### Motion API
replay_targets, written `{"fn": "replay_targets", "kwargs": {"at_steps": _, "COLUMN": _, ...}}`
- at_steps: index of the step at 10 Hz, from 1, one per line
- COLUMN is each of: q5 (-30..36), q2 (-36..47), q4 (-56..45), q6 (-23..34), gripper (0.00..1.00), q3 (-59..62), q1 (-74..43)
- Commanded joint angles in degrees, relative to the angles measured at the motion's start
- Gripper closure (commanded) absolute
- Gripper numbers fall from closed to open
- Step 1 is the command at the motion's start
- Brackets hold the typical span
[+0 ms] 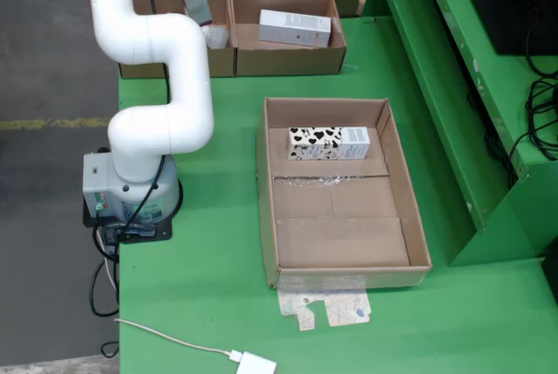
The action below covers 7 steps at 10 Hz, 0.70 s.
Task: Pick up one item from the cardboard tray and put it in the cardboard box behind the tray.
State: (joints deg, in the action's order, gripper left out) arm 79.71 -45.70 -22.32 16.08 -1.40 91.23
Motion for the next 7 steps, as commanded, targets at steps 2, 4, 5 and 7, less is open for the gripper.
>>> {"fn": "replay_targets", "kwargs": {"at_steps": 2, "q5": 1.3, "q2": -0.4, "q4": -0.3, "q6": 1.5, "gripper": 1.00, "q3": 1.4, "q1": -2.8}}
{"fn": "replay_targets", "kwargs": {"at_steps": 4, "q5": 1.8, "q2": -1.8, "q4": -0.9, "q6": 1.5, "gripper": 1.00, "q3": 1.4, "q1": -3.7}}
{"fn": "replay_targets", "kwargs": {"at_steps": 5, "q5": 2.1, "q2": -3.5, "q4": -1.2, "q6": 1.9, "gripper": 1.00, "q3": 1.4, "q1": -4.6}}
{"fn": "replay_targets", "kwargs": {"at_steps": 7, "q5": 2.2, "q2": -5.1, "q4": 0.0, "q6": 2.2, "gripper": 1.00, "q3": 1.4, "q1": -5.3}}
